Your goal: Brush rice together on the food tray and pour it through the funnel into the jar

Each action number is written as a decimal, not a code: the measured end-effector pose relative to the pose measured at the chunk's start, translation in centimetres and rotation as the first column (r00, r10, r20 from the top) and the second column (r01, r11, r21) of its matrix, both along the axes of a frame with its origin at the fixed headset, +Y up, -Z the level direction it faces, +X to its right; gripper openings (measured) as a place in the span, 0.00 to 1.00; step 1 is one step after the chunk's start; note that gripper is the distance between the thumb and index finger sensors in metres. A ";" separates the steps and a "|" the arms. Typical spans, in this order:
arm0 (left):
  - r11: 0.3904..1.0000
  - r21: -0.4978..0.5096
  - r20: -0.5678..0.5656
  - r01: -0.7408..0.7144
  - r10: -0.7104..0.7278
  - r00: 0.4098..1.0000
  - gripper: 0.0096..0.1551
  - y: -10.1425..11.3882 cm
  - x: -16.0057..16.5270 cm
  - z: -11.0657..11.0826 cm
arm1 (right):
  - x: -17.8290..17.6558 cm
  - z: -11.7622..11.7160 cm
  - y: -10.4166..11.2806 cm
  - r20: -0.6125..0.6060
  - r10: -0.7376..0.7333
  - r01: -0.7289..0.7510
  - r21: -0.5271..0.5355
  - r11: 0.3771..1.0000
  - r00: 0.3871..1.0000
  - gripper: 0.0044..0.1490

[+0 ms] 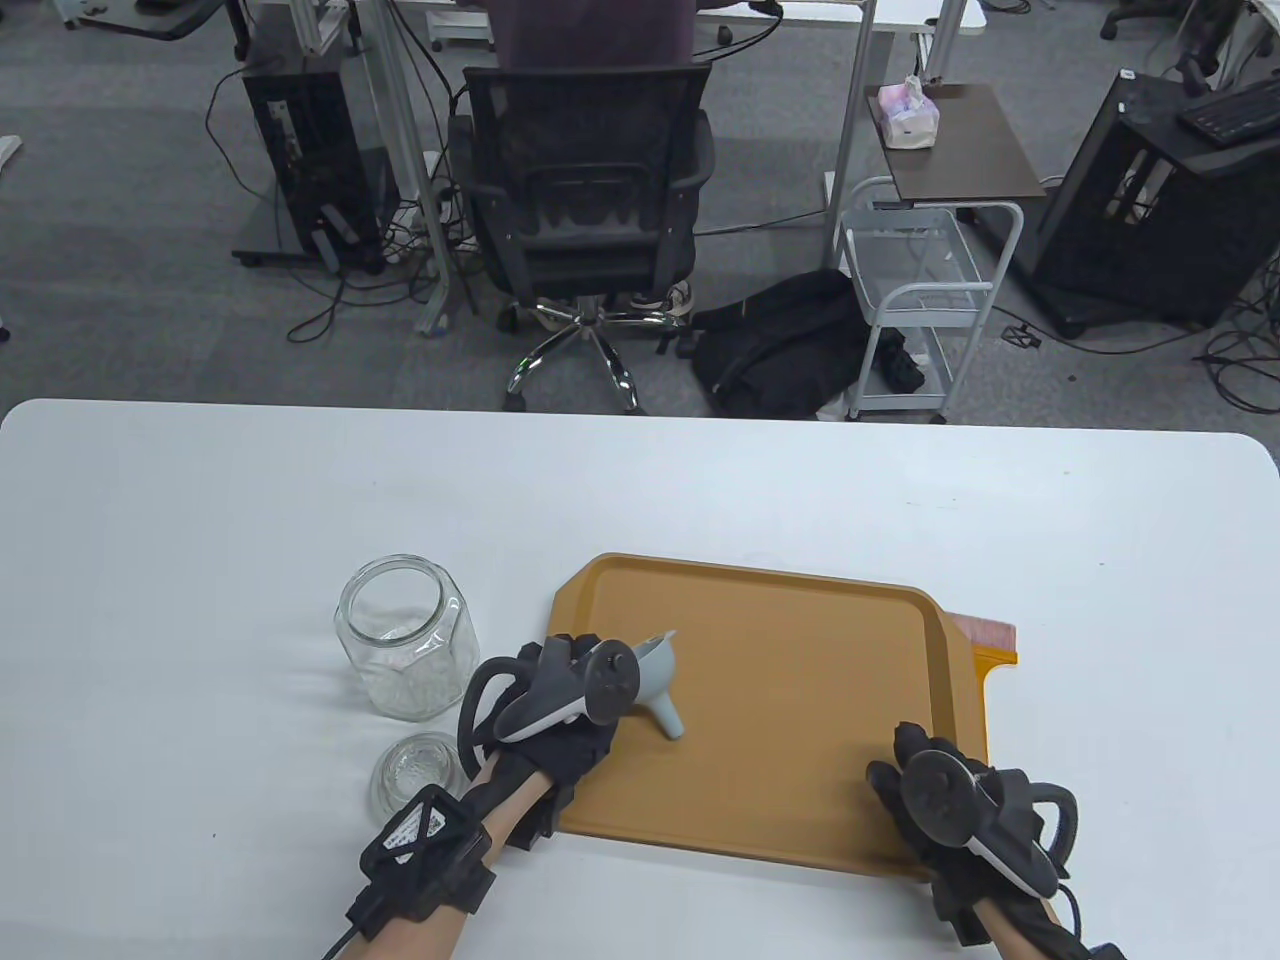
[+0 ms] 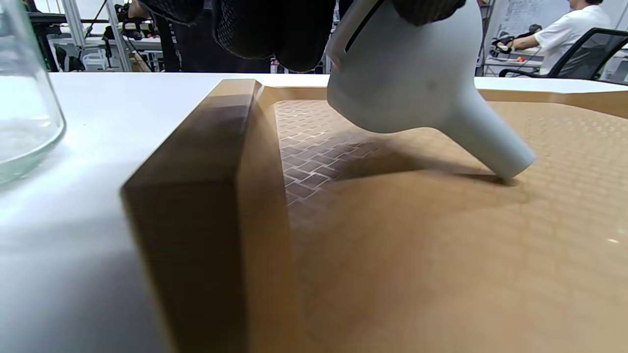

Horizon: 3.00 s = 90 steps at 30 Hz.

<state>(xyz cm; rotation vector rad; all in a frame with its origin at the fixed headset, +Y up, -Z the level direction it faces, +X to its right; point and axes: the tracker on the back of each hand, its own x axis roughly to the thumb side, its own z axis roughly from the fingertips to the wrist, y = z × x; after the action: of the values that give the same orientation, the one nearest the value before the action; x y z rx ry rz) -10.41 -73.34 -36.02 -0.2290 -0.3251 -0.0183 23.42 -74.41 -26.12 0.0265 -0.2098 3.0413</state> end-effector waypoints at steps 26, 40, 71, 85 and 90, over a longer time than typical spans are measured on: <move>0.984 0.176 -0.013 0.000 0.003 1.000 0.39 5.7 -8.8 5.2 | -3.4 1.9 0.7 -0.176 -0.035 0.048 0.069 0.996 0.984 0.51; 0.995 -0.027 -0.164 0.092 -0.095 0.982 0.44 1.5 -15.6 6.0 | -4.6 2.0 0.1 -0.210 0.032 -0.013 0.091 0.996 0.977 0.51; 0.994 0.089 -0.018 -0.064 0.065 0.998 0.51 1.3 -15.0 6.7 | -4.7 2.1 0.5 -0.221 0.017 0.004 0.096 0.995 0.975 0.48; 0.668 0.288 -0.090 -0.687 0.733 0.675 0.51 10.9 -20.0 3.6 | -4.9 2.1 0.4 -0.245 0.024 -0.001 0.094 0.996 0.969 0.48; 0.748 0.426 -0.288 -0.509 0.645 0.708 0.50 12.6 -21.4 1.8 | -5.0 2.2 0.4 -0.252 0.019 0.004 0.090 0.996 0.968 0.47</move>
<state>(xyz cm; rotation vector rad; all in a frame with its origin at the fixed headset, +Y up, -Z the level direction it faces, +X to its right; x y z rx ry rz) -31.83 -60.74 -34.23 0.2081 0.0566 0.6126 18.47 -74.03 -23.97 0.4192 -0.3261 2.9933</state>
